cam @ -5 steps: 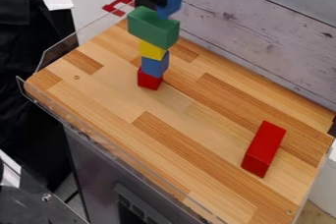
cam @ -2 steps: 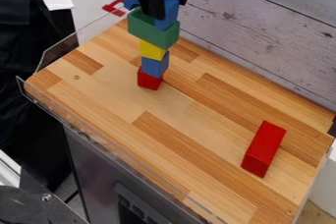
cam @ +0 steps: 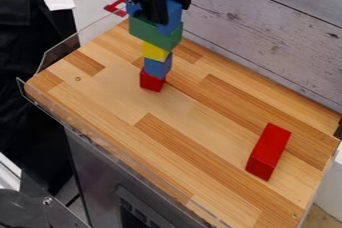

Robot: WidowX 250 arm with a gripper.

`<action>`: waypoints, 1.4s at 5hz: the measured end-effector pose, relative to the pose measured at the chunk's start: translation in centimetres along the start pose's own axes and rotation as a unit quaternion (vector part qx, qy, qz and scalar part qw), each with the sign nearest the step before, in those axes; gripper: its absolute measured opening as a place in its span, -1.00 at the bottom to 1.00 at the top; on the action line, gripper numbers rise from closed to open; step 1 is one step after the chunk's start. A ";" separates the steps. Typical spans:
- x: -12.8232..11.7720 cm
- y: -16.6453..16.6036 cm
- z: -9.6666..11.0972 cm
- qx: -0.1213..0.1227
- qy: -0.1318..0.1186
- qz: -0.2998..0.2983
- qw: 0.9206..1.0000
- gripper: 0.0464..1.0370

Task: Put the blue arch on top of green rectangle

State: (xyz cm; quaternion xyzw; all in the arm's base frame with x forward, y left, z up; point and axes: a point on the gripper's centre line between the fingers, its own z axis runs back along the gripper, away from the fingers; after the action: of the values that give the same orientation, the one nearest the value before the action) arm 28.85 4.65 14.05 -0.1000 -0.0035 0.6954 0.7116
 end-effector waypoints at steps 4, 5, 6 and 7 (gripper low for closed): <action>0.8 -0.5 1.4 0.015 0.011 -0.037 0.999 0.92; 1.2 -1.2 2.4 0.046 -0.013 -0.080 0.996 0.92; -2.2 -2.3 3.3 0.127 -0.047 -0.197 0.971 0.92; -6.6 -2.8 3.6 0.183 -0.070 -0.305 0.932 0.92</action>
State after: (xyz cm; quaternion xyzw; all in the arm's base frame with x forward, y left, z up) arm 30.90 -1.43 18.92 0.0870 0.0435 0.4385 0.8934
